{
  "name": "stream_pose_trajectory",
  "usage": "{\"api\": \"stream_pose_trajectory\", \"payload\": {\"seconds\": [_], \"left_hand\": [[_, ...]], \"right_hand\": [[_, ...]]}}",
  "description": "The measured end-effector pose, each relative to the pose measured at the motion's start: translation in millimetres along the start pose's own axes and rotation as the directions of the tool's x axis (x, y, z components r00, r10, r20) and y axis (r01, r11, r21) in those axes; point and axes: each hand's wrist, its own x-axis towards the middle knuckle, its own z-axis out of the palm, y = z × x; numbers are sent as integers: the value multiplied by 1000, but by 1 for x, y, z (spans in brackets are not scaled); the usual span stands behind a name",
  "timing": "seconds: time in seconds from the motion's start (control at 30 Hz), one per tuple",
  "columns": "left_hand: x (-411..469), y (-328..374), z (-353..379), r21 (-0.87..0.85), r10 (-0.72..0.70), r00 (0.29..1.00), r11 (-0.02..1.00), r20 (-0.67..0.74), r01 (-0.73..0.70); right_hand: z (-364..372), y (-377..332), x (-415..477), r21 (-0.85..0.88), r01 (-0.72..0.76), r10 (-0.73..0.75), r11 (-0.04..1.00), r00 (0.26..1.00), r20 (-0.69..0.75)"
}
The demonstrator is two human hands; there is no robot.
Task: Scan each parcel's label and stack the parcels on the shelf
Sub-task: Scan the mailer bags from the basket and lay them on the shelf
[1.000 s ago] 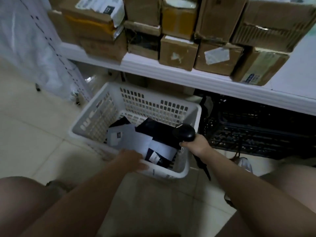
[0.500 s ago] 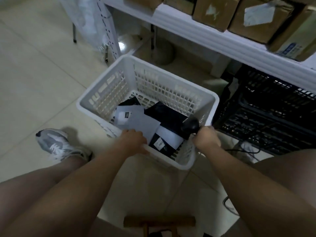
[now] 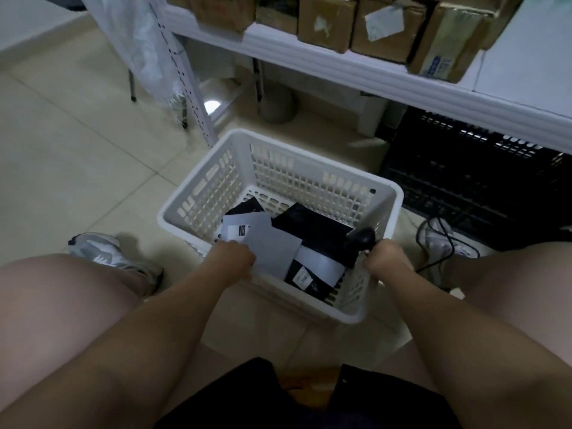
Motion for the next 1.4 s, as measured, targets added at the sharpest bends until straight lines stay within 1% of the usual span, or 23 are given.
{"api": "stream_pose_trajectory", "payload": {"seconds": [0.1,0.17,0.33,0.47,0.53,0.6,0.63,0.7,0.73,0.77,0.8,0.87,0.93,1.0,1.07,1.13,1.17,1.23,1.3,1.4], "left_hand": [[4,23,-13,-3,-24,999,1000,-22,23],[10,38,-26,-5,-7,1000,1000,-19,7],[33,85,-64,58,129,992,990,-3,-129],[52,127,-84,63,200,978,979,-61,-196],[60,143,-95,0,222,972,975,-73,-222],[70,154,-105,-110,249,964,960,-93,-259],[78,156,-108,-184,259,960,944,-106,-274],[102,156,-107,-404,231,965,876,-124,-261],[116,155,-106,-488,209,970,838,-127,-245],[131,153,-104,-529,211,969,812,-128,-247],[145,152,-101,-527,217,970,814,-114,-244],[176,147,-92,-486,218,972,842,-89,-233],[206,144,-83,-438,228,972,868,-65,-233],[235,147,-75,-398,263,963,878,-60,-264],[262,156,-70,-377,303,951,876,-59,-302],[287,171,-65,-365,320,947,881,-14,-303],[298,179,-62,-368,322,946,884,35,-287],[320,191,-53,-375,301,941,899,154,-226],[337,195,-47,-411,279,932,896,231,-166],[345,189,-45,-447,258,942,884,214,-140]], "right_hand": [[-11,20,4,24,-28,28,999,1000,2],[-21,34,10,41,-41,41,998,999,2],[-48,86,22,82,-112,117,990,992,-54],[-73,130,27,133,-204,212,970,976,-44],[-86,145,33,198,-278,289,940,957,-26],[-96,155,39,258,-349,362,901,932,-6],[-99,156,42,282,-366,385,887,923,-12],[-99,153,52,297,-362,401,883,913,-77],[-97,150,58,266,-349,390,899,912,-123],[-96,144,64,225,-326,365,918,917,-160],[-94,136,69,191,-284,319,940,929,-189],[-93,119,76,182,-193,232,964,946,-225],[-95,106,85,197,-137,175,971,967,-186],[-93,100,95,195,-111,126,975,990,-67],[-85,107,111,180,-102,91,978,993,72],[-80,119,127,195,-156,127,968,980,155],[-79,126,133,244,-198,156,949,971,183],[-80,135,143,380,-284,205,880,950,235],[-83,142,149,453,-348,232,821,928,293],[-85,147,154,497,-384,239,778,913,330]]}}
